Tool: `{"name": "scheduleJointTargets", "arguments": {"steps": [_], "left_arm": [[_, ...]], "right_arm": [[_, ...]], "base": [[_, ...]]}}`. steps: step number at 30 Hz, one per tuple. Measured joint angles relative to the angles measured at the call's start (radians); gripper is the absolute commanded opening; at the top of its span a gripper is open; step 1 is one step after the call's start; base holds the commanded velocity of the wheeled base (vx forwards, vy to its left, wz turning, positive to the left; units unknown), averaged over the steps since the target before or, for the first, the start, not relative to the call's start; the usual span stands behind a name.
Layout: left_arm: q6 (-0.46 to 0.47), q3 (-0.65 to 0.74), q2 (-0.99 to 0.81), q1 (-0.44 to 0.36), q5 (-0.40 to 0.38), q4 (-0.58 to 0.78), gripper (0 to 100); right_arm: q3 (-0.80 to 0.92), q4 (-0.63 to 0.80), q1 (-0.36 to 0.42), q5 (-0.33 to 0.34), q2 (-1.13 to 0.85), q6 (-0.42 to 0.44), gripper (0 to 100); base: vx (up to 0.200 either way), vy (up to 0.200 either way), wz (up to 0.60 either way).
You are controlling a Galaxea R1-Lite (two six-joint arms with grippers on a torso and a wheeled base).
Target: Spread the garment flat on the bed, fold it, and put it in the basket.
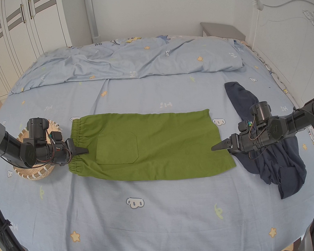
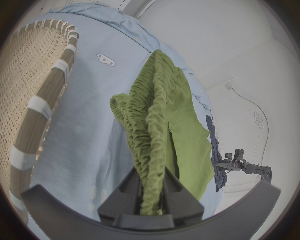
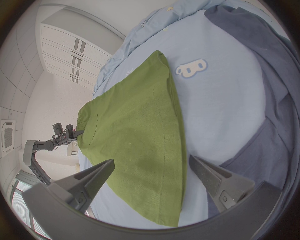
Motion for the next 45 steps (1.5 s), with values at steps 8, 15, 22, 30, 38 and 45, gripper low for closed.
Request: {"name": "scheduleJointTargets", "arguments": {"steps": [8, 15, 22, 30, 38, 45], "left_arm": [[0.000, 0.001, -0.004, 0.001, 0.000, 0.000, 0], [0.000, 0.000, -0.005, 0.001, 0.000, 0.000, 0], [0.000, -0.001, -0.005, 0.003, 0.000, 0.000, 0], [0.000, -0.002, -0.005, 0.003, 0.000, 0.000, 0], [-0.001, -0.004, -0.002, 0.002, 0.000, 0.001, 0], [-0.001, -0.010, -0.006, 0.003, 0.000, 0.028, 0]], "right_arm": [[-0.005, 0.011, 0.024, 0.038, 0.026, -0.004, 100], [-0.005, 0.011, 0.030, 0.054, 0.036, -0.001, 0], [-0.019, 0.018, 0.000, 0.058, 0.041, 0.006, 0], [-0.047, 0.023, -0.046, 0.063, 0.055, 0.007, 0], [-0.051, 0.020, -0.055, 0.063, 0.059, 0.007, 0], [-0.034, 0.037, -0.052, 0.062, 0.012, 0.010, 0]], "base": [[0.000, 0.000, 0.00], [0.000, 0.000, 0.00], [0.000, 0.000, 0.00], [0.000, 0.000, 0.00], [0.000, 0.000, 0.00], [0.000, 0.000, 0.00]]}}
